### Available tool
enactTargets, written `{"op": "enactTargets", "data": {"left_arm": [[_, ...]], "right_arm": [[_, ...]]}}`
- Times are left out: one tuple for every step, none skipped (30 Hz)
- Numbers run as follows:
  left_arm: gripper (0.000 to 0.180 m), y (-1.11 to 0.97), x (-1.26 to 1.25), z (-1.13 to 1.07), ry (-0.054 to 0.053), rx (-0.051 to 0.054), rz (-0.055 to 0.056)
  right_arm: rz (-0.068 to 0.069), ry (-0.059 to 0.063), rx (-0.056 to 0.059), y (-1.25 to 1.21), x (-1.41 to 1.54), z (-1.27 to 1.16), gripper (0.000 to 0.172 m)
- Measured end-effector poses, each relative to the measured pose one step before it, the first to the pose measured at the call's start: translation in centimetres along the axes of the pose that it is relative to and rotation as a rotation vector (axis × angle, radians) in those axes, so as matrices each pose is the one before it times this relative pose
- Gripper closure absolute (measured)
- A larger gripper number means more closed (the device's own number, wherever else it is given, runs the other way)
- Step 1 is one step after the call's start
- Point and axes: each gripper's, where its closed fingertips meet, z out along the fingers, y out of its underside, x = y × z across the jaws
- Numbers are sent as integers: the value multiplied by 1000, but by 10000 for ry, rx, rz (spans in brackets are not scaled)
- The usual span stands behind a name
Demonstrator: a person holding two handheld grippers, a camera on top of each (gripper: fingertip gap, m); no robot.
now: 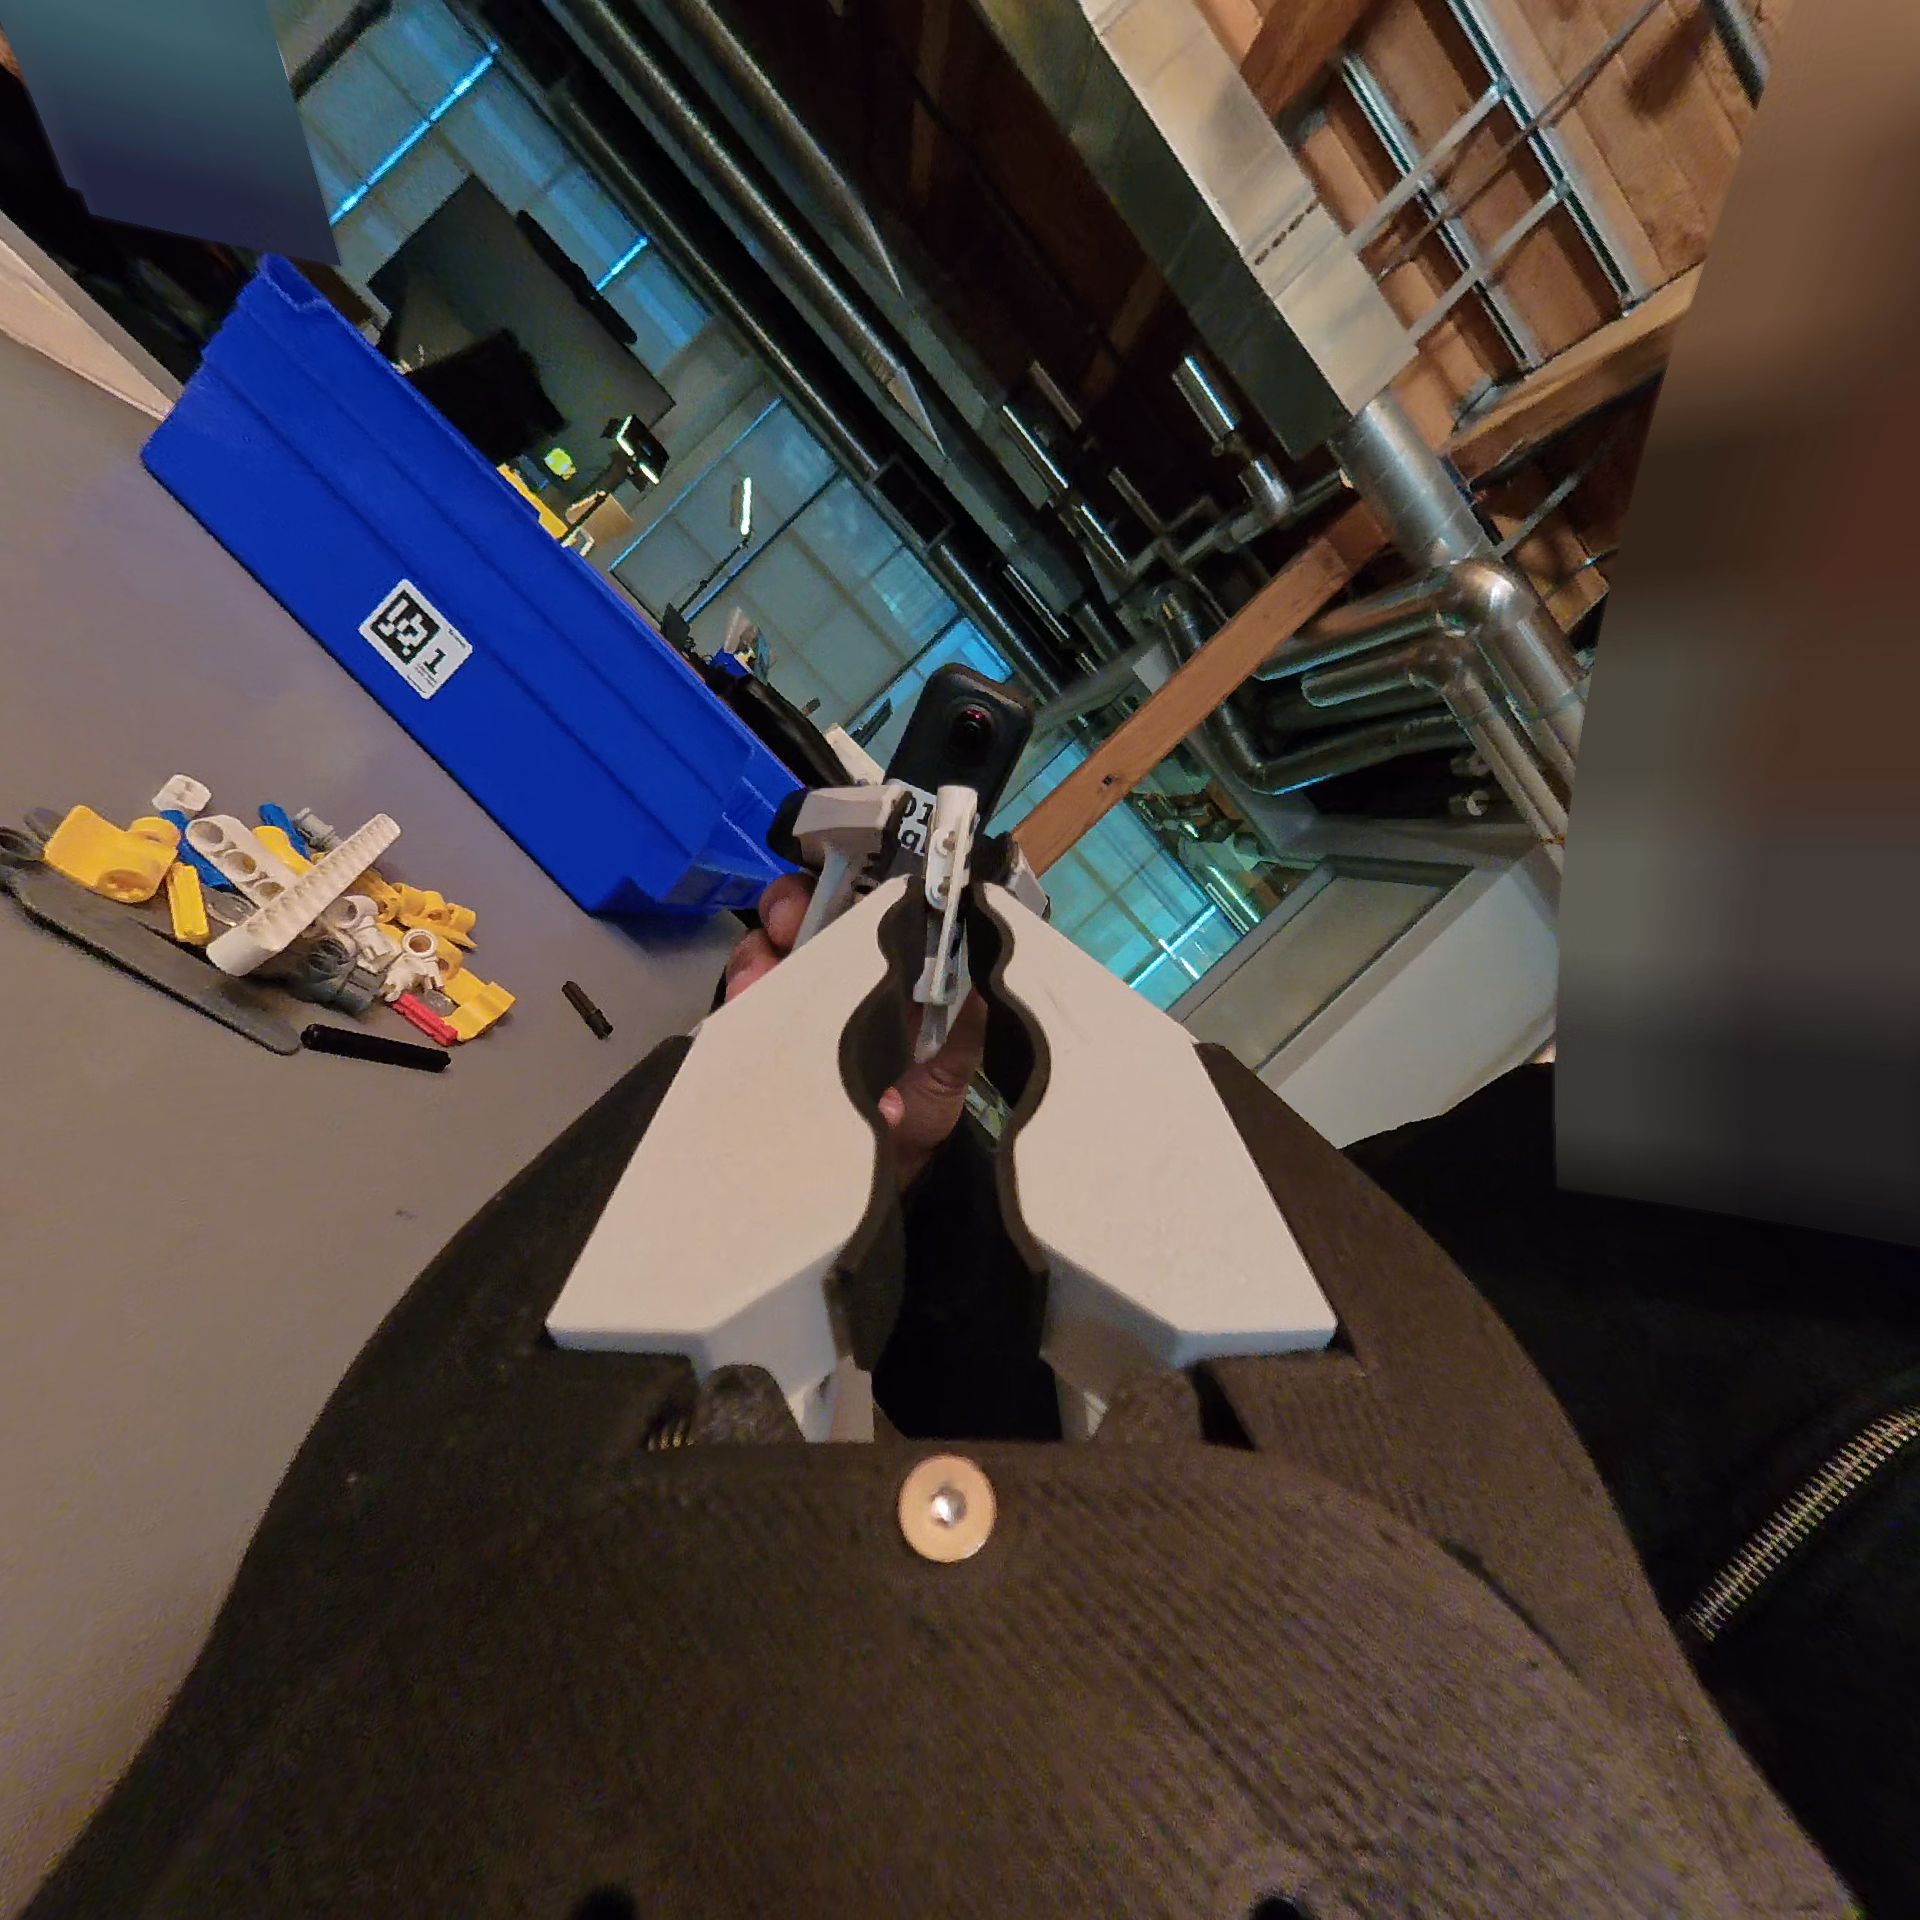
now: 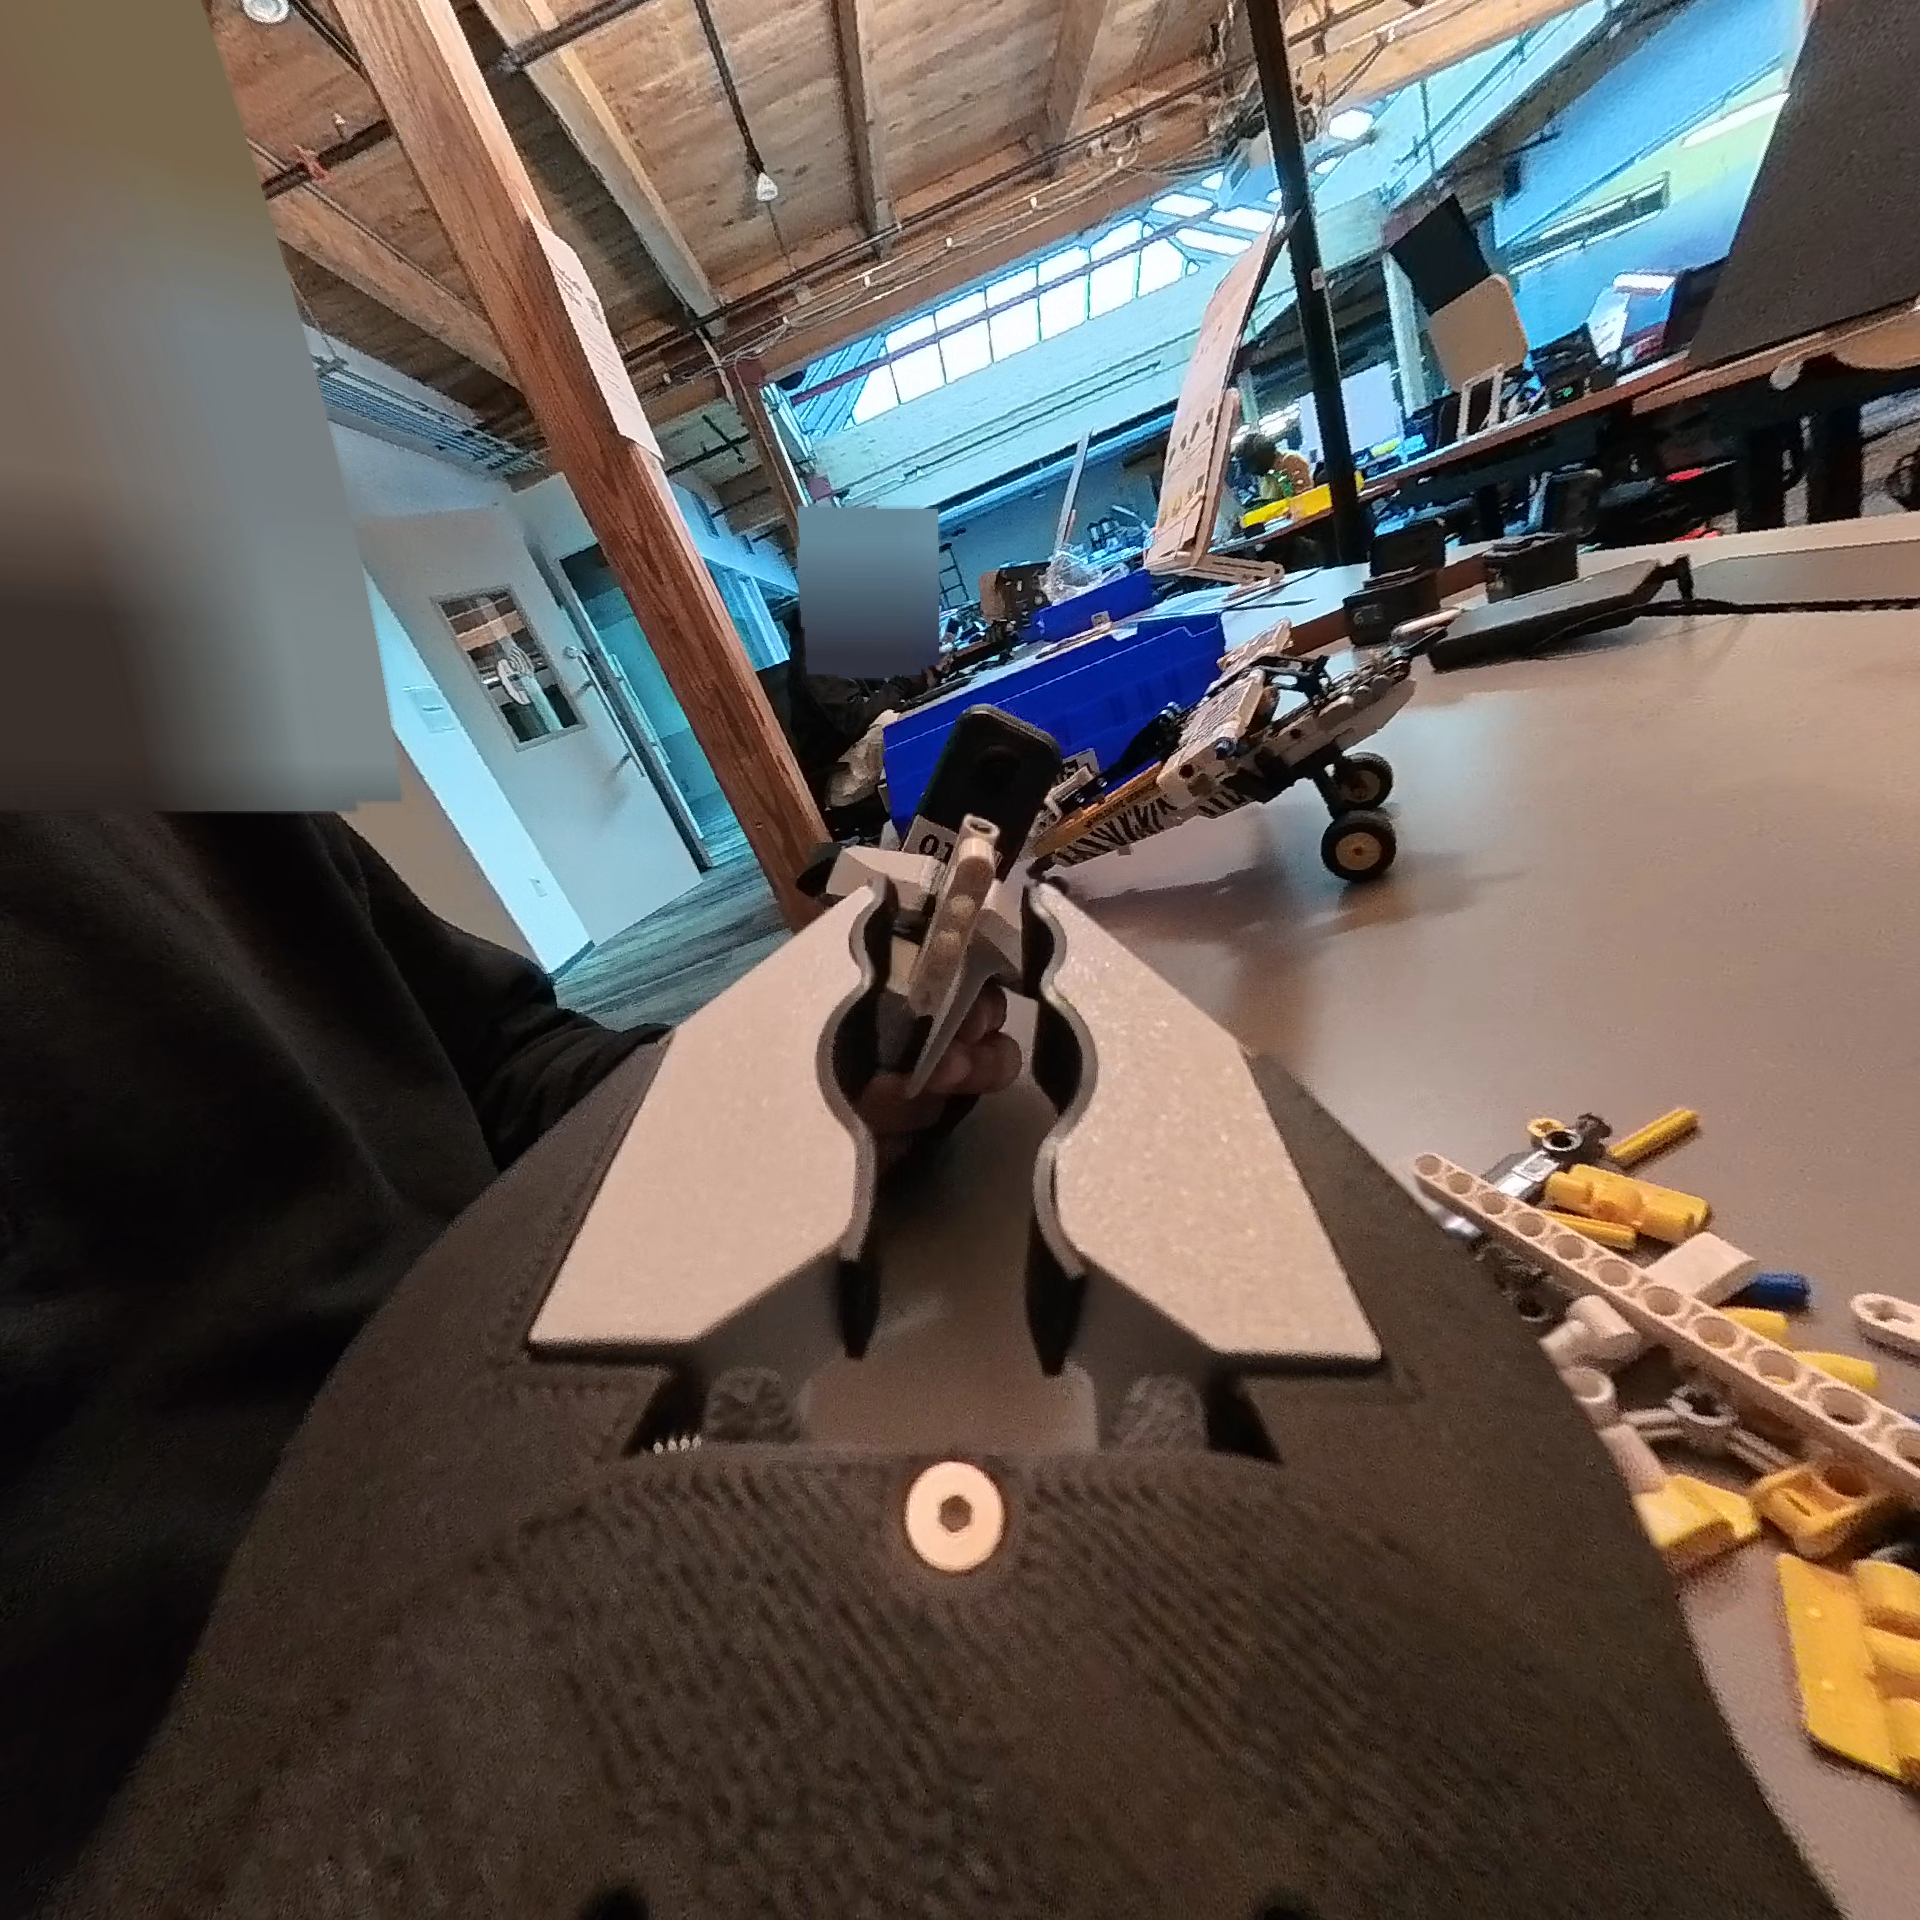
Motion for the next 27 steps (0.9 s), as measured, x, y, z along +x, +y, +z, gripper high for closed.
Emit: {"op": "enactTargets", "data": {"left_arm": [[179, -54, 32, -27, -7, 31, 43], [179, -6, 56, -7, 28, 6, 26], [179, 44, 20, 24, 20, -31, -1], [179, 78, 38, 40, 28, -49, -2], [179, 76, 58, 43, 27, -51, 18], [179, 68, 21, 36, -3, -40, 33], [179, 35, -2, 18, -14, -23, 33], [179, 26, 4, 10, -3, -12, 8], [179, 10, 5, 6, 12, -8, -15], [179, -11, -31, -7, -3, 4, -21], [179, -1, -2, 0, 10, 0, -17], [179, 18, 19, 13, 18, -15, -11], [179, 32, 8, 18, 9, -17, -4], [179, 29, -14, 18, 9, -24, -13], [179, 47, 25, 31, 39, -31, -30], [179, 58, 58, 24, 68, -39, -41], [179, 30, 66, 18, 53, -21, -10], [179, 52, 44, 21, 22, -32, 18], [179, 77, 6, 42, -1, -49, 24], [179, 65, 20, 36, 5, -44, 18], [180, 56, 15, 28, 8, -38, 2], [180, 28, 33, 18, 32, -25, -15], [179, 28, 11, 16, 26, -21, -27], [179, -15, 16, -6, 20, 7, -21], [176, -68, 68, -23, 52, 46, 2], [171, -94, 94, -31, 60, 72, 13], [168, -109, 7, -47, 9, 66, -2]], "right_arm": [[112, -74, -65, 114, -70, 80, 148], [127, -73, -63, 126, -60, 97, 147], [134, -71, -25, 78, -71, 82, 145], [101, -48, 1, 47, -45, 63, 144], [34, 7, 7, 3, 17, 30, 143], [-28, 45, 16, -17, 40, -4, 144], [-51, 41, 17, -41, 38, -30, 147], [-32, 13, 15, -37, 9, -34, 151], [-12, -6, 17, -36, -20, -45, 157], [-21, -20, 25, -66, -42, -36, 163], [-22, 4, 19, -44, -12, -31, 165], [-14, 11, 7, -17, 10, -13, 165], [-10, -1, 3, -16, -1, -16, 165], [-19, -10, 2, -10, -16, -16, 165], [-20, -20, 11, -22, -40, -29, 165], [-1, -26, 26, -40, -40, -11, 165], [16, -35, 29, -37, -48, 8, 165], [20, -23, 23, -34, -27, -7, 165], [20, -21, 21, -31, -24, -8, 165], [26, -35, 7, -3, -44, -20, 165], [28, -43, -8, -2, -55, -18, 165], [23, -29, -17, 4, -44, -21, 166], [33, -34, -18, 16, -32, -28, 166], [76, -51, -29, 41, -46, -13, 167], [112, -25, -56, 91, 30, 7, 167], [124, -13, -92, 157, 52, 37, 167], [108, -40, -101, 167, -25, 80, 167]]}}
